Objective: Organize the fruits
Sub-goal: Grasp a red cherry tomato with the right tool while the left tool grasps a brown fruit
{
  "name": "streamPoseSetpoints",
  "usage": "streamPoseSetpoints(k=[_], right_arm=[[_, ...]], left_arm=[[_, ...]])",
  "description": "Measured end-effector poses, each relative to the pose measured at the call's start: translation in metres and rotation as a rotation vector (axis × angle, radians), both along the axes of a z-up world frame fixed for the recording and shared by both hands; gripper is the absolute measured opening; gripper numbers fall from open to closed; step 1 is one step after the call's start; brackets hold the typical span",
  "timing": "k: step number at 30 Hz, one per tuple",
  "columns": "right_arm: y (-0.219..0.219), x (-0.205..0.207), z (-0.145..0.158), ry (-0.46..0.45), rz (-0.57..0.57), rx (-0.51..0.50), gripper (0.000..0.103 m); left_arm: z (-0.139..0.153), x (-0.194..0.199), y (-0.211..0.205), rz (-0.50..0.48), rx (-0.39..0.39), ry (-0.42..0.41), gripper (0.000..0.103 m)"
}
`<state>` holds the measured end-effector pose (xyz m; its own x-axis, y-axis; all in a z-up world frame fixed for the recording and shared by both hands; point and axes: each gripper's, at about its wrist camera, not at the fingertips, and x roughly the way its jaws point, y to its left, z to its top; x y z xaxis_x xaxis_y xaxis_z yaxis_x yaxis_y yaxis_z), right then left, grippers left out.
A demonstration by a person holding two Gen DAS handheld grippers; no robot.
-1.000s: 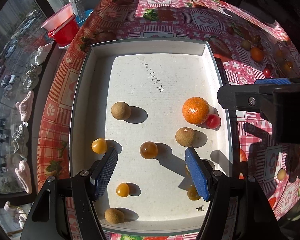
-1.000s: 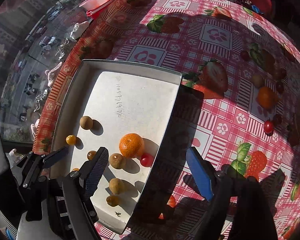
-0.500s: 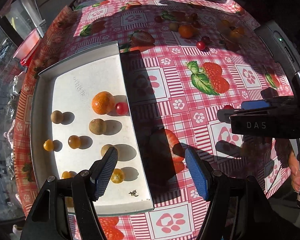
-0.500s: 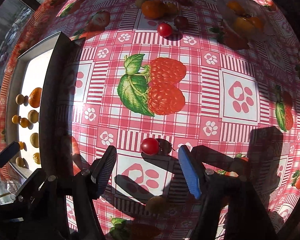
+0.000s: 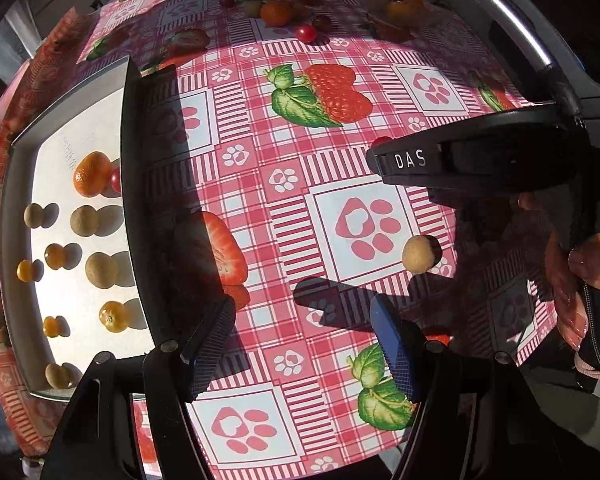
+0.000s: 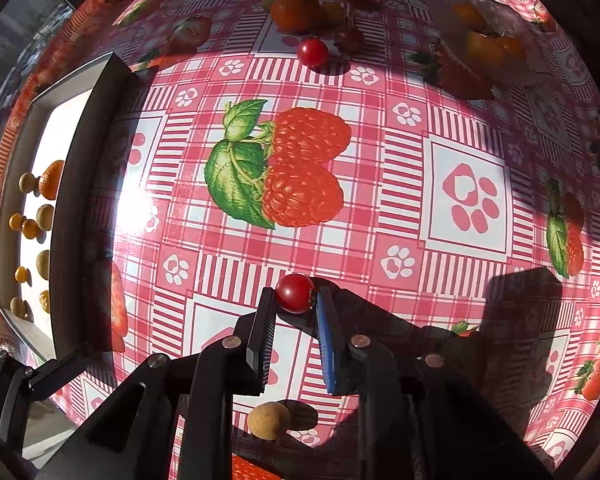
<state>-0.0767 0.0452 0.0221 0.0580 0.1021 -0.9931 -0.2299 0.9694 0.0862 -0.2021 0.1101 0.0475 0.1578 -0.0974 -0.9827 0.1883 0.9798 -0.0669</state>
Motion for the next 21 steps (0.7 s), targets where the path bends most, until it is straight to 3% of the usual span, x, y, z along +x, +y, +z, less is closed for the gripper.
streamPoseSetpoints(k=[11, 19, 20, 21], right_arm=[[-0.07, -0.002, 0.001, 0.002, -0.089, -0.021, 0.022], [-0.095, -0.009, 0.004, 0.006, -0.118, 0.01, 0.022], [-0.094, -0.005, 0.001, 0.008, -0.121, 0.016, 0.022], [-0.097, -0.005, 0.002, 0.009, -0.123, 0.022, 0.022]], left_arm=[[-0.017, 0.014, -0.062, -0.115, -0.018, -0.005, 0.071], [-0.026, 0.022, -0.073, -0.102, -0.013, -0.001, 0.071], [-0.026, 0.022, -0.072, -0.101, -0.014, 0.002, 0.064], [-0.027, 0.022, -0.072, -0.103, -0.013, 0.007, 0.051]])
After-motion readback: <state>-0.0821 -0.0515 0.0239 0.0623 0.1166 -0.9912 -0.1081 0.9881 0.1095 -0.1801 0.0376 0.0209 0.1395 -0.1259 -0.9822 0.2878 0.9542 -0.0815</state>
